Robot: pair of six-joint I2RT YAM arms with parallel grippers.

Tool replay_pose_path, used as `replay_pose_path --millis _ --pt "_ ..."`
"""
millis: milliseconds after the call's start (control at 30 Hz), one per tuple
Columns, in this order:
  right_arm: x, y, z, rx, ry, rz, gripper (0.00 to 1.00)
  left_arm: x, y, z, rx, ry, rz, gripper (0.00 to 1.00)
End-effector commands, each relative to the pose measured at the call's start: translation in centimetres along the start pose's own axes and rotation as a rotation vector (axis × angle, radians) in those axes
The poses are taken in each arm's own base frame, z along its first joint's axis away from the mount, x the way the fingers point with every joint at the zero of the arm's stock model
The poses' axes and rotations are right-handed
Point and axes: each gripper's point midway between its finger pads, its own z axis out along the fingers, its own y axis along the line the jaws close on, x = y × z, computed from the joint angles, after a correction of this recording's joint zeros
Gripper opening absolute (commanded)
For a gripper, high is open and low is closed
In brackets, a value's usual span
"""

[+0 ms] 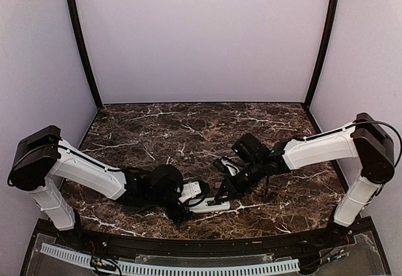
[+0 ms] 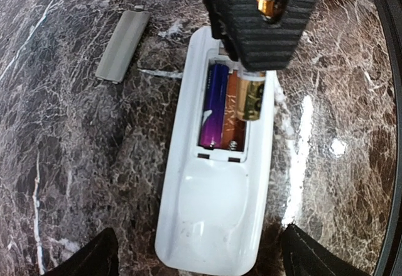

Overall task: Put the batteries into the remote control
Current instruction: Hold the remote control without the battery cover at the center of the board.

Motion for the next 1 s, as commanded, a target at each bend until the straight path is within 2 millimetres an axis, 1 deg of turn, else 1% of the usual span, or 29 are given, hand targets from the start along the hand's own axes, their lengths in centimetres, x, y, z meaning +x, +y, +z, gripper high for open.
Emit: replay_pose_path --millis 0,133,267,333,533,800,967 --pt "-0.3 -0.8 0.6 -0.013 -0.004 0.002 0.0 0.3 -0.9 0.7 0.046 -0.026 -0.036 0.87" --pt "-0.1 -1.3 0.9 -0.005 0.001 0.011 0.0 0.6 -1.3 0.8 0.068 -0.025 -0.042 0.78" --pt "0.3 -2.0 1.3 0.009 0.009 0.022 0.0 1.0 -1.8 0.8 0.093 -0.017 -0.044 0.64" --pt "0.5 -2.2 1.3 0.012 0.011 0.027 0.0 1.1 -2.0 0.8 0.103 -0.013 -0.05 0.61" --pt "0.7 -2.9 1.7 0.027 0.014 0.038 0.0 1.3 -2.4 0.8 0.127 -0.006 -0.063 0.56" --pt "0.9 -3.5 2.0 0.056 0.036 0.045 0.0 1.4 -2.6 0.8 0.134 -0.005 -0.069 0.55" --pt "0.8 -3.7 2.5 0.062 0.064 0.045 0.0 1.0 -2.5 0.8 0.134 -0.014 -0.063 0.57"
